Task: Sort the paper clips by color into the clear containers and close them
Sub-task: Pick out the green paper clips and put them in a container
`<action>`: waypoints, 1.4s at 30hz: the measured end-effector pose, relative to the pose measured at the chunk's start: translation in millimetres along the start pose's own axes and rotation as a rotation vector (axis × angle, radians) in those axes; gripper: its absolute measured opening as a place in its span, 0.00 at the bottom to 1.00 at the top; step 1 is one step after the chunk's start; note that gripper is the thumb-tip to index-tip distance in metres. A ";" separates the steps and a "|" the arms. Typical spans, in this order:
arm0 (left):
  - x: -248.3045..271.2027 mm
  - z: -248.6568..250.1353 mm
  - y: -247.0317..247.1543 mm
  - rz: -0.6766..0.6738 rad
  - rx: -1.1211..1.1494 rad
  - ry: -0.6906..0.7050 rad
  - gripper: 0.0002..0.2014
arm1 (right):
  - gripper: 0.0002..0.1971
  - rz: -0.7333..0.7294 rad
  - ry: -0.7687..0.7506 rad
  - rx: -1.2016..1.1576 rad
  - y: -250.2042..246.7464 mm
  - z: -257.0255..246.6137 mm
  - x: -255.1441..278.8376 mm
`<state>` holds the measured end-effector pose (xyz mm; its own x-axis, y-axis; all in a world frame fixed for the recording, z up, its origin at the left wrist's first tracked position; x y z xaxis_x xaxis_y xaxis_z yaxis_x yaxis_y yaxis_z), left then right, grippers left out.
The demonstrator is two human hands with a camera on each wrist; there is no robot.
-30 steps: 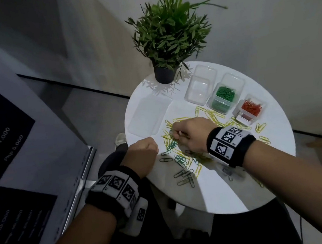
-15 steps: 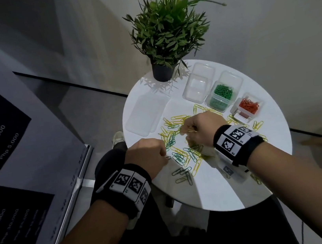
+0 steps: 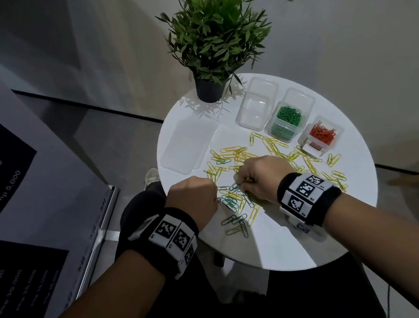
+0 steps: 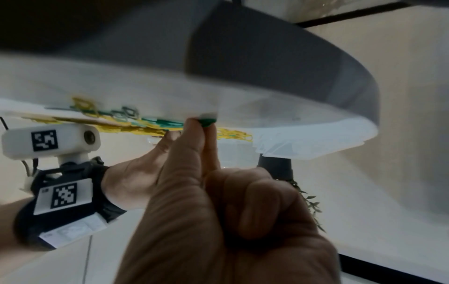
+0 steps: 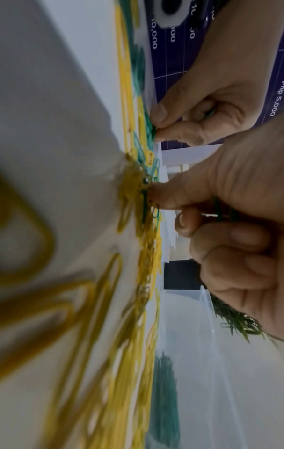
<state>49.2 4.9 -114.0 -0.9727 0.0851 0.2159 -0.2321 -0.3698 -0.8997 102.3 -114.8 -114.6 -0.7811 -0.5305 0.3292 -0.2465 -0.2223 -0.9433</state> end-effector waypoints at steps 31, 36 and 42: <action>-1.3 -21.9 18.8 -0.213 1.658 -0.424 0.08 | 0.08 -0.254 0.399 -1.994 27.3 12.6 7.5; -2.9 -26.6 -0.3 -0.041 0.691 -0.163 0.07 | 0.09 -0.179 0.362 -1.402 15.2 14.6 1.7; -5.5 -7.2 -5.1 -0.054 0.135 -0.042 0.07 | 0.06 -0.015 0.191 -0.202 -12.9 0.6 -8.9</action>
<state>55.7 13.0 -113.3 -0.9571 0.0708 0.2808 -0.2789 -0.4872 -0.8276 112.7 -107.7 -105.4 -0.8659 -0.3604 0.3470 -0.3533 -0.0508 -0.9341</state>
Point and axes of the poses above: each hand's wrist, its own x-axis away from the middle knuckle, its own y-axis out of the palm, z = x × y, the point moved 8 cm from there along -x, towards the middle knuckle, and after that the axes turned 12 degrees about x, right-handed, at the moved point
